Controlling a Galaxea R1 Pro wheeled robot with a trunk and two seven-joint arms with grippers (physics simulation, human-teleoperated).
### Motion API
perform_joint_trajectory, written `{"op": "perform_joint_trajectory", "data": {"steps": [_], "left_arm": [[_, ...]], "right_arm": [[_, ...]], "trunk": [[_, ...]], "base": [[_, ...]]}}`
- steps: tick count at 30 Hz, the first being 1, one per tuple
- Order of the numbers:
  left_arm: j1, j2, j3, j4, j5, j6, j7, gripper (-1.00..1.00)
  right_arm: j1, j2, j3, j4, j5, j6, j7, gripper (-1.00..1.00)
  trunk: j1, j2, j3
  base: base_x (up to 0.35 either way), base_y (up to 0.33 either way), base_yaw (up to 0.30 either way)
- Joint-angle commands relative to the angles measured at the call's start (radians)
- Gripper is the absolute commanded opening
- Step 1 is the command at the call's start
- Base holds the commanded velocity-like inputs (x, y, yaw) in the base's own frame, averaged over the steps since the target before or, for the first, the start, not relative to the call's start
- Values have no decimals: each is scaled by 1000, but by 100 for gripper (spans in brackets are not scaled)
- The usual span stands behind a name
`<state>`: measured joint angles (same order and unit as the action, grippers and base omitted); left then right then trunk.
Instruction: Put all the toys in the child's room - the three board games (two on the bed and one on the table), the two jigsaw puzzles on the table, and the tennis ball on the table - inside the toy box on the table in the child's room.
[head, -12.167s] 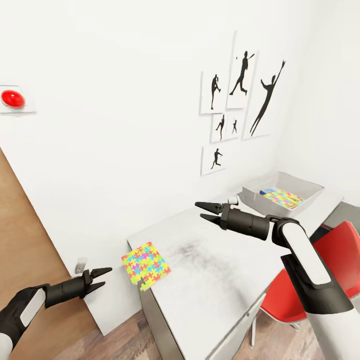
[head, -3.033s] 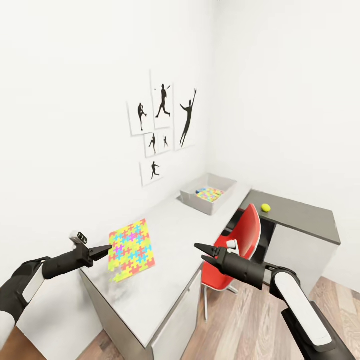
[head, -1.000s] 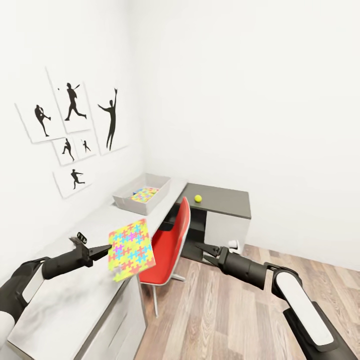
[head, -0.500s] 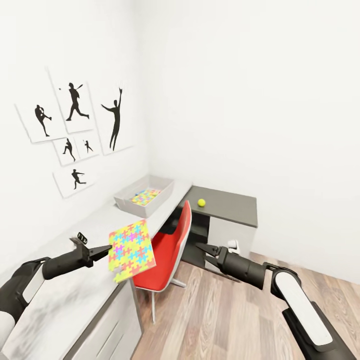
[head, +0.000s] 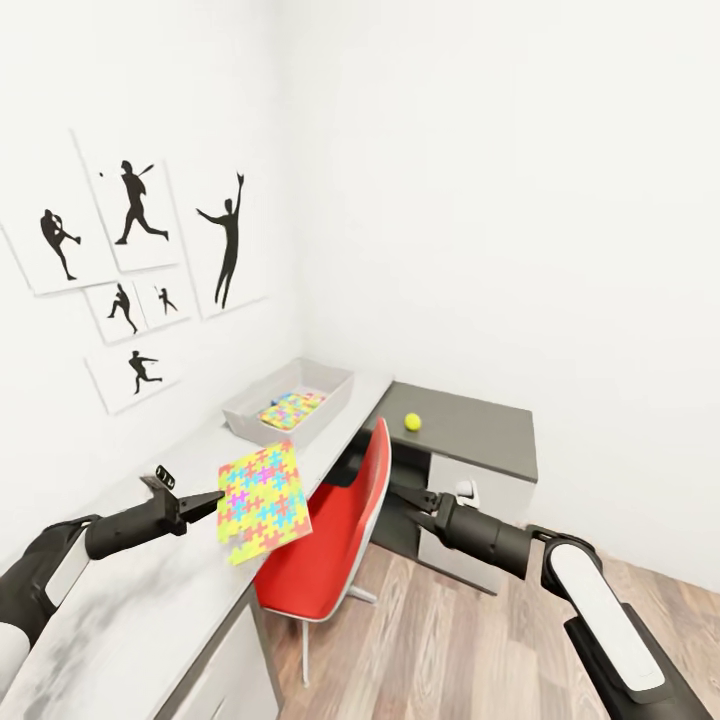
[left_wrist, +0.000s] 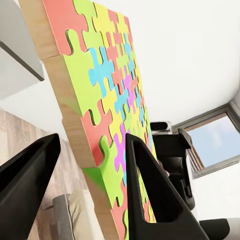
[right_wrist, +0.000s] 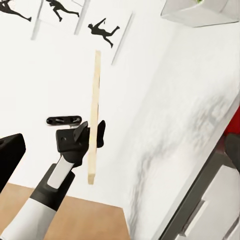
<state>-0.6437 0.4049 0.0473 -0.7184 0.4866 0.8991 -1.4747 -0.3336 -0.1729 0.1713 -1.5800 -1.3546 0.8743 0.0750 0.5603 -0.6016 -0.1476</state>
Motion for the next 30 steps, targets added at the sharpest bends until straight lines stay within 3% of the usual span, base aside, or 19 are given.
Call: {"op": "perform_joint_trajectory", "data": {"steps": [1,22,30], "left_arm": [[-1,0,-1,0,2,11,-3,-100],[-1,-2,-3,0,2,11,-1,-100],[-1,-1,-3,0,1,11,-1,-100]], "right_arm": [[-1,-1,0,0,8,2,8,100],[-1,-4,-1,0,9,2,8,100],[-1,-6,-1,0,8,2,8,100]], "trunk": [[1,-1,-2],[1,-1,-2],[1,-1,-2]], "base": [[294,-158,234],[258,-239,285],[253,-247,60]]}}
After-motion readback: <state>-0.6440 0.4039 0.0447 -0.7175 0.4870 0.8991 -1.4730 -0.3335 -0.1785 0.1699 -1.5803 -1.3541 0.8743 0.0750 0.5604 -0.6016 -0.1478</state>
